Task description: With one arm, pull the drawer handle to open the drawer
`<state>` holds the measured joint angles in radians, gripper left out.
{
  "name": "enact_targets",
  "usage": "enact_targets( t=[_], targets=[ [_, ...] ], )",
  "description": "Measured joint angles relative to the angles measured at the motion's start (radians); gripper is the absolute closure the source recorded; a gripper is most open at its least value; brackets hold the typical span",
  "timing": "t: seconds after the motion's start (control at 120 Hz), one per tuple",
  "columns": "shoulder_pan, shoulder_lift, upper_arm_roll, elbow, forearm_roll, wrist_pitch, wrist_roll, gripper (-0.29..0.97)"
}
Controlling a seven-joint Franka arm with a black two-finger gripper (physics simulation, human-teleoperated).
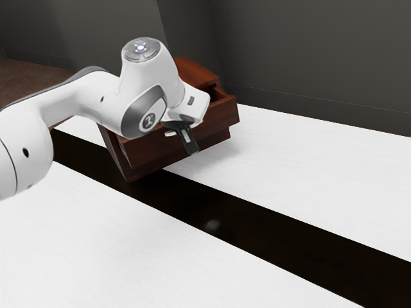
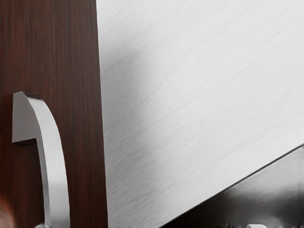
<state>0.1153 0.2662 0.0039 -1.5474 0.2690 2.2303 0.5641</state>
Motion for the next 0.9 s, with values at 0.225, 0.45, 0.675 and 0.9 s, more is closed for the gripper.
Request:
enact_targets(
  t=[0.225,0.45,0.675,0.9],
  targets=[
    [-0.002,-0.048,-0.002,-0.063,0.004,0.007,-0.009,0.22],
    [-0.014,-0.103,-0.015,-0.114,0.001,0.015,-0.016,0.35],
    [0.035,-0.341,-0.057,0.065,-0.004,-0.163,-0.033,0.12],
    [-0.024,-0.338,-0.126,0.302,-0.097,-0.668,-0.248,0.04]
  ],
)
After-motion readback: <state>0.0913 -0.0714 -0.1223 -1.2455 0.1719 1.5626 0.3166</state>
